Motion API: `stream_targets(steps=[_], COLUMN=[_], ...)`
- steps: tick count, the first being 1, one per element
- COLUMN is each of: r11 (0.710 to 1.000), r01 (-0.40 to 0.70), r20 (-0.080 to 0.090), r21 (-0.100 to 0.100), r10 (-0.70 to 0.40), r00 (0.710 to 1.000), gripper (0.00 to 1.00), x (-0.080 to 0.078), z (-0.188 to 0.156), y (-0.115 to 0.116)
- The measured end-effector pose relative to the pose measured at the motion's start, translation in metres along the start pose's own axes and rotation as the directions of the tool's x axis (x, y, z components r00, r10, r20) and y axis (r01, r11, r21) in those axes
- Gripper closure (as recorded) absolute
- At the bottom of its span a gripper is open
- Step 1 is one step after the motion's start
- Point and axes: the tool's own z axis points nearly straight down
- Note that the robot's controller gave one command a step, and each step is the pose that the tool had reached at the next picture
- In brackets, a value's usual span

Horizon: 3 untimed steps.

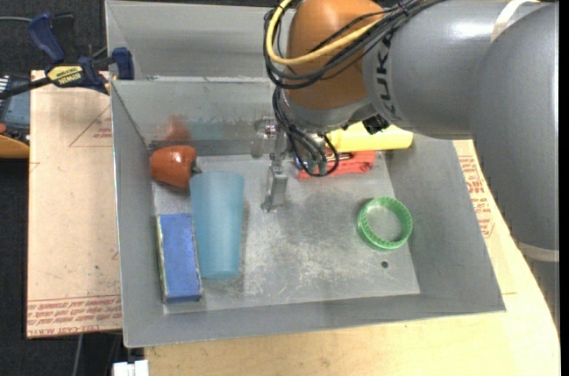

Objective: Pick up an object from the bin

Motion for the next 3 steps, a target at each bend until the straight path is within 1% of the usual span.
stream_targets(steps=[1,2,3], r11=[1.0,0.766,0.774], r01=[-0.003,0.642,0.633], r20=[0.008,0.024,0.009], r21=[-0.001,0.007,0.002], r10=[0.003,-0.642,-0.633], r00=[1.0,0.766,0.774], gripper=[0.0,0.0,0.0], x=[-0.002,0.0,0.003], z=[-0.005,0.076,0.06], y=[-0.001,0.046,0.032])
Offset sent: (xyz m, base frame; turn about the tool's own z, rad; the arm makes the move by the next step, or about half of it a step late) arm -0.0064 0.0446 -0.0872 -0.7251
